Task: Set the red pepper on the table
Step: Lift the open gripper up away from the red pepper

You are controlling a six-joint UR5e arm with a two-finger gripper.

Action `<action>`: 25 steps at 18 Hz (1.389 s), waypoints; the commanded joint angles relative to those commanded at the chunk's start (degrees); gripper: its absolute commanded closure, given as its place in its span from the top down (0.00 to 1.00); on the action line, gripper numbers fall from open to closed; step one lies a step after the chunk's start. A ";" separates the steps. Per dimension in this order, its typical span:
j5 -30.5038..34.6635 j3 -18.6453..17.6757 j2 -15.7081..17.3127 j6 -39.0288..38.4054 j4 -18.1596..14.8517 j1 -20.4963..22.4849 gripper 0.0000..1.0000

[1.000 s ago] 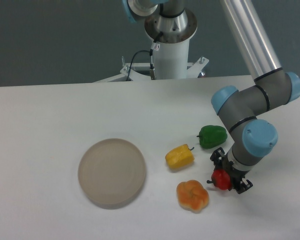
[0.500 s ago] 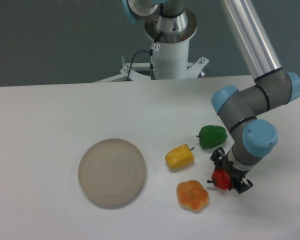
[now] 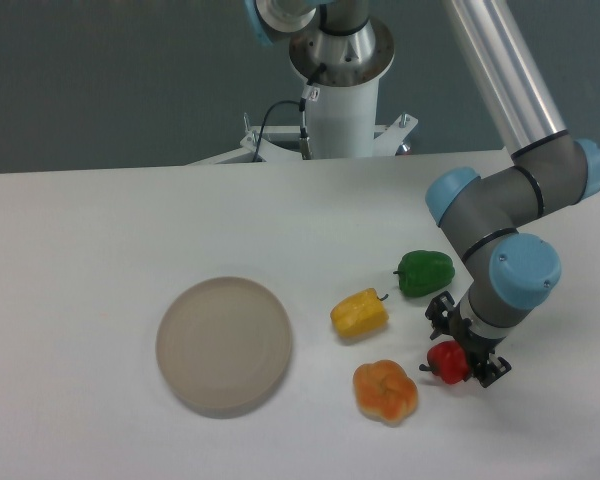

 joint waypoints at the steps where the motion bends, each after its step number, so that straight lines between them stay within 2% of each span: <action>1: 0.00 0.17 0.09 0.00 -0.09 0.00 0.96; 2: 0.00 0.26 0.44 0.00 -0.09 0.00 0.99; 8: 1.23 0.18 3.69 0.00 -0.18 -0.17 1.00; 15: 5.27 0.79 8.08 0.00 0.09 -3.77 1.00; 22: 11.77 2.72 8.79 -0.09 0.35 -8.78 1.00; 25: 12.57 3.16 8.70 -0.09 0.35 -9.31 1.00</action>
